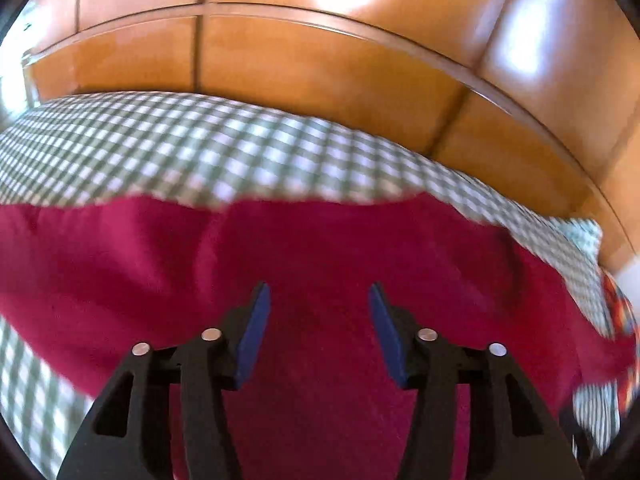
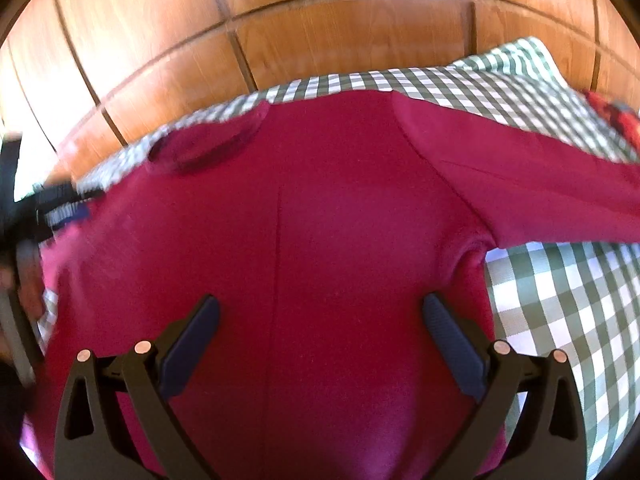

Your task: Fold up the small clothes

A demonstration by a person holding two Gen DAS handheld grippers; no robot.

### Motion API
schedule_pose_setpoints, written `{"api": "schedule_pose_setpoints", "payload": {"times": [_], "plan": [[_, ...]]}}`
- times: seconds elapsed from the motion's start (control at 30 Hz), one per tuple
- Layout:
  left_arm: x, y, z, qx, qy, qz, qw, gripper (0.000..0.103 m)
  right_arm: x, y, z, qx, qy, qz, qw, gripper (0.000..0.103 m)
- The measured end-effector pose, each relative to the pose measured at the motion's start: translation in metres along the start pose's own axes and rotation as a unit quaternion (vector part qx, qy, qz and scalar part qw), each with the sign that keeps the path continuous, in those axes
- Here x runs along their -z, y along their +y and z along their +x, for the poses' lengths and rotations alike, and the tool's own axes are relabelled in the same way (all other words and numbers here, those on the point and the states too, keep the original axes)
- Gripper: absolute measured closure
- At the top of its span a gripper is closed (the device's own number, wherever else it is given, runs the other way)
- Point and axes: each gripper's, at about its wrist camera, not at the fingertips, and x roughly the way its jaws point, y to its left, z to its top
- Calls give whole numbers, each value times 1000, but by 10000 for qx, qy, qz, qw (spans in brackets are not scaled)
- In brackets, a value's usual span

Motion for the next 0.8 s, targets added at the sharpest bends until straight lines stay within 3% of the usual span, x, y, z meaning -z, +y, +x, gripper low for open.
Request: {"api": "schedule_pose_setpoints", "payload": {"times": [0.07, 0.1, 0.2, 0.27, 0.37, 0.4, 0.5, 0.63, 0.7, 0.77, 0.8], "plan": [[18, -12, -10, 85, -37, 264, 9996, 48, -6, -18, -17, -180, -133, 410, 9989, 4], [31, -17, -13, 68, -69, 433, 9990, 40, -10, -37, -34, -246, -346, 722, 9965, 5], [52, -24, -10, 28, -47, 740, 9972, 30, -15, -103, -74, 16, -796, 1614, 9837, 12], [56, -21, 4, -84, 120, 743, 9971, 26, -12, -154, -95, 474, -1002, 2213, 9689, 26], [60, -18, 12, 165, 184, 581, 9980, 14, -1, -245, -120, 1035, -1140, 3347, 9297, 38], [62, -22, 15, 217, 204, 677, 9973, 8, 1, -263, -123, 1091, -1141, 3544, 9217, 38], [64, -31, 19, 64, 251, 898, 9956, 4, -1, -306, -122, 1094, -1142, 3992, 9031, 46], [63, -29, 20, 108, 267, 856, 9959, 4, -21, -317, -115, 1054, -1242, 4008, 9016, 49], [62, -29, 21, 112, 267, 858, 9959, 4, -30, -321, -110, 1185, -1261, 4007, 8997, 67], [63, -28, 19, 117, 263, 852, 9959, 4, -39, -321, -106, 1279, -1253, 3954, 9009, 94], [63, -28, 18, 132, 265, 844, 9960, 4, -44, -319, -107, 1297, -1270, 3892, 9031, 96]]}}
